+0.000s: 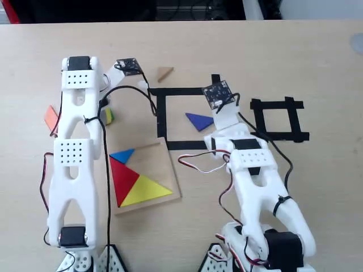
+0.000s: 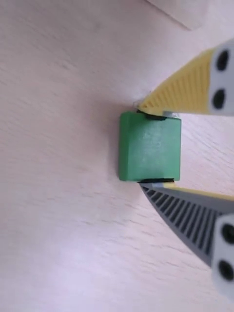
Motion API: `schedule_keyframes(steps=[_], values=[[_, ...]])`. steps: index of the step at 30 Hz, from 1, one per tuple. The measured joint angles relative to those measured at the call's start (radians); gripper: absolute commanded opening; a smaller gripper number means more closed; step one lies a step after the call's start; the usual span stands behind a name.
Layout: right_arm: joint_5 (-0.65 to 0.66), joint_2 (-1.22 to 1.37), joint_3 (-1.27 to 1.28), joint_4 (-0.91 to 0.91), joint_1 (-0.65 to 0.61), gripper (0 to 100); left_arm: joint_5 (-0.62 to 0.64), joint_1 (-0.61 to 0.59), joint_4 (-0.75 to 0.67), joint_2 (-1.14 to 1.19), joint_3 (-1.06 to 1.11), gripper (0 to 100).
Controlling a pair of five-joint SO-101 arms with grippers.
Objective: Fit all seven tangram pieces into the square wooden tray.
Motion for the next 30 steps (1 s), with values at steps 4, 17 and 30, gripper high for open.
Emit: schedule_keyframes(steps=[4,17,30], values=[[0.0,0.0,0.0,0.0,0.0,1.1,0.025,0.008,0.002,-0.041,0.037,8],[0.0,0.0,0.0,0.0,0.0,1.1,0.037,0.031,0.002,-0.302,0.275,8],[0.0,0.0,0.0,0.0,0.0,1.1,0.038,0.038,0.002,-0.328,0.31,8]])
